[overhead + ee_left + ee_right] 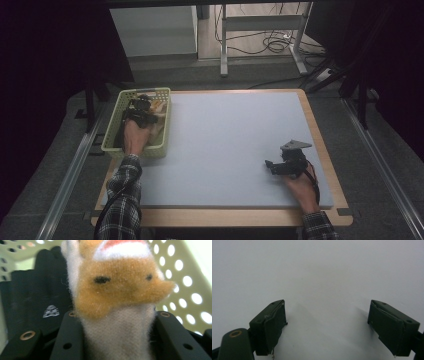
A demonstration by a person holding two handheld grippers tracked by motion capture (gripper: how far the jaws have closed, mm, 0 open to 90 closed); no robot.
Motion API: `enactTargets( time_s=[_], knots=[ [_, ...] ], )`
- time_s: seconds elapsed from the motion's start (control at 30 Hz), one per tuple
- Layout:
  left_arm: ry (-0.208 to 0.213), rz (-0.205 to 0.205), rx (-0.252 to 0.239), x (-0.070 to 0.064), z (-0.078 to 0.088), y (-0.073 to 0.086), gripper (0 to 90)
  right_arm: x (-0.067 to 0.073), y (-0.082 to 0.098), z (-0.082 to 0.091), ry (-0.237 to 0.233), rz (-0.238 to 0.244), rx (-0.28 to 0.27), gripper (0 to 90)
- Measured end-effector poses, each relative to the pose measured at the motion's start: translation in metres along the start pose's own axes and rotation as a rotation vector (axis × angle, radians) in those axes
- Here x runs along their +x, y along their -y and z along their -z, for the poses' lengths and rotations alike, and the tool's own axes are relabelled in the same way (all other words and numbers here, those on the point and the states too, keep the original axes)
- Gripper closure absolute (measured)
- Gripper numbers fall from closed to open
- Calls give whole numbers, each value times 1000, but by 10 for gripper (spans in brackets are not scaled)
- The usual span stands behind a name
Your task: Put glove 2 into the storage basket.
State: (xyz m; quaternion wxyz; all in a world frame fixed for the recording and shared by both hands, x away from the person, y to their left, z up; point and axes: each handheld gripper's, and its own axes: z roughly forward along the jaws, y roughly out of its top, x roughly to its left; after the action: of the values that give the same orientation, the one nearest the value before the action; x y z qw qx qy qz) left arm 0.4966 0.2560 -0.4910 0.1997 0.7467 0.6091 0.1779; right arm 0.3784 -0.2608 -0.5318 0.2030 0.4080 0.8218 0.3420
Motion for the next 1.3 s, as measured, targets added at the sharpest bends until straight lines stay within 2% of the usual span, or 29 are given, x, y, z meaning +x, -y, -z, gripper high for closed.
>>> enactTargets(
  time_s=[0.1, 0.17, 0.27, 0.33, 0.43, 0.53, 0.63, 0.77, 0.8, 0.83, 0.93, 1.07, 1.13, 1.2, 1.3],
  knots=[
    [-9, -20, 38, -3, -7, -3, 588, 0, 0, 0, 0, 1, 0, 146],
    [20, -29, 49, -3, -9, -4, 563, 0, 0, 0, 0, 1, 0, 146],
    [35, -53, 90, -5, -12, -5, 383, 0, 0, 0, 0, 1, 0, 146],
    [33, -41, 99, -2, -12, -5, 309, 0, 0, 0, 0, 1, 0, 146],
    [73, -17, 113, 4, -8, -4, 119, 0, 0, 0, 0, 1, 0, 146],
    [106, -13, 82, 8, 2, -2, 72, 0, 0, 0, 0, 1, 0, 146],
    [128, -8, 39, 12, 14, 1, 94, 0, 0, 0, 0, 0, 0, 146],
    [170, 19, 5, 20, 24, 6, 329, 0, 0, 0, 0, 0, 0, 146],
    [177, 29, 6, 21, 23, 8, 403, 0, 0, 0, 0, -1, 0, 146],
    [175, 31, 18, 21, 21, 9, 440, 0, 0, 0, 0, 0, 0, 146],
    [184, 30, 58, 22, 13, 11, 508, 0, 0, 0, 0, 1, 0, 146],
    [214, 15, 71, 16, 10, 9, 545, 0, 0, 0, 0, 0, 0, 146],
    [209, -7, 87, 11, 10, 8, 549, 0, 0, 0, 0, 1, 0, 146],
    [202, -12, 89, 11, 11, 7, 526, 0, 0, 0, 0, 1, 0, 146],
    [188, 1, 63, 16, 13, 8, 454, 0, 0, 0, 1, 1, 0, 146]
  ],
)
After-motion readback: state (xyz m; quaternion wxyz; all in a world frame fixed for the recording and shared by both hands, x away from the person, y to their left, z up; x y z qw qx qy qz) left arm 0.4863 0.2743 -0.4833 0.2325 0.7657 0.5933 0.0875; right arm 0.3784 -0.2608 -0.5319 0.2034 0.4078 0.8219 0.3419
